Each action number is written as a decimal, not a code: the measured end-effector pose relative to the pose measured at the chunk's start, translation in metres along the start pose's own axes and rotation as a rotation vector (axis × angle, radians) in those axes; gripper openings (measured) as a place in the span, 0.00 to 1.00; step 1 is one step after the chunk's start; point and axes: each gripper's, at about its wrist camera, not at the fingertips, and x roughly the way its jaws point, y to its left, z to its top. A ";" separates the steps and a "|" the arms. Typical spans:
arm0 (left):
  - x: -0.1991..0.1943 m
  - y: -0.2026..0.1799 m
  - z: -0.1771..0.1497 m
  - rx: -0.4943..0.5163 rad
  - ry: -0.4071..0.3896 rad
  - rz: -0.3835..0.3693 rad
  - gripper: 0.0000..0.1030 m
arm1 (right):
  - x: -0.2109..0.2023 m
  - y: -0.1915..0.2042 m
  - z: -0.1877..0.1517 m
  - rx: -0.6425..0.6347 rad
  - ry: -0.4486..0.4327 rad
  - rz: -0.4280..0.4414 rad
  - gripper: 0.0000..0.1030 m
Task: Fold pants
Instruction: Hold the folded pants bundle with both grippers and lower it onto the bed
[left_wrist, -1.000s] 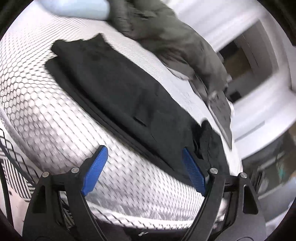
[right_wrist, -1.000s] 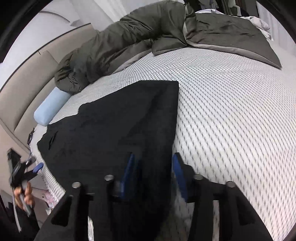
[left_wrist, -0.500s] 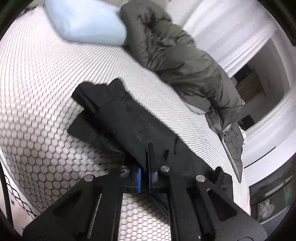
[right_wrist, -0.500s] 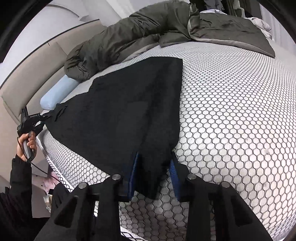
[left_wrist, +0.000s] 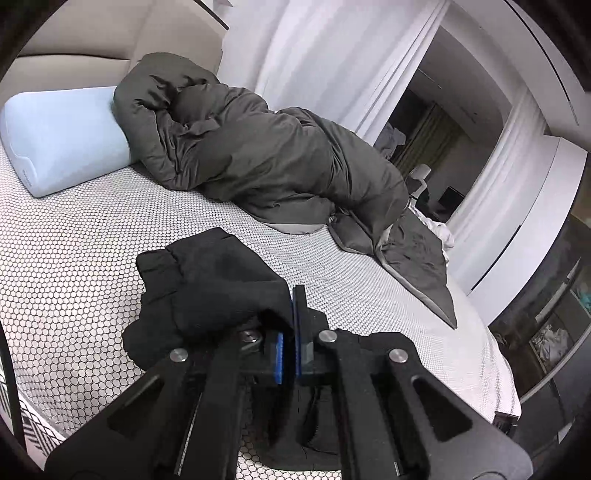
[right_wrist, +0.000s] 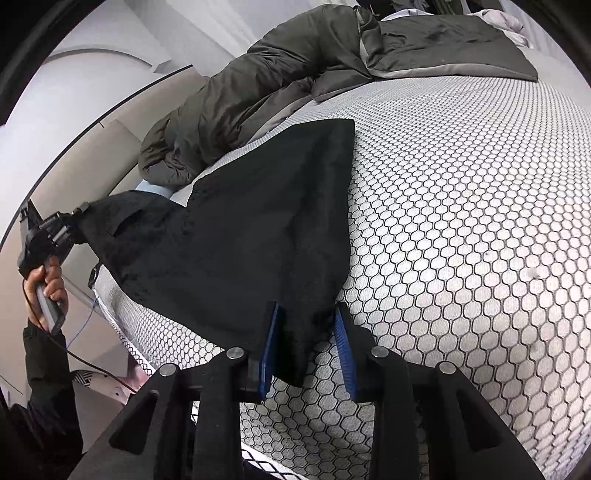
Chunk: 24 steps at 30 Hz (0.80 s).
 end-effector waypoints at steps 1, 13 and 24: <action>-0.004 -0.002 -0.001 -0.004 -0.001 0.003 0.01 | -0.001 0.001 0.000 -0.008 -0.001 -0.009 0.34; -0.009 0.075 -0.018 -0.142 0.015 0.105 0.01 | -0.022 0.017 0.010 -0.073 -0.074 -0.112 0.42; -0.010 0.022 -0.012 -0.034 0.010 -0.033 0.01 | -0.017 0.041 0.025 -0.122 -0.075 -0.101 0.42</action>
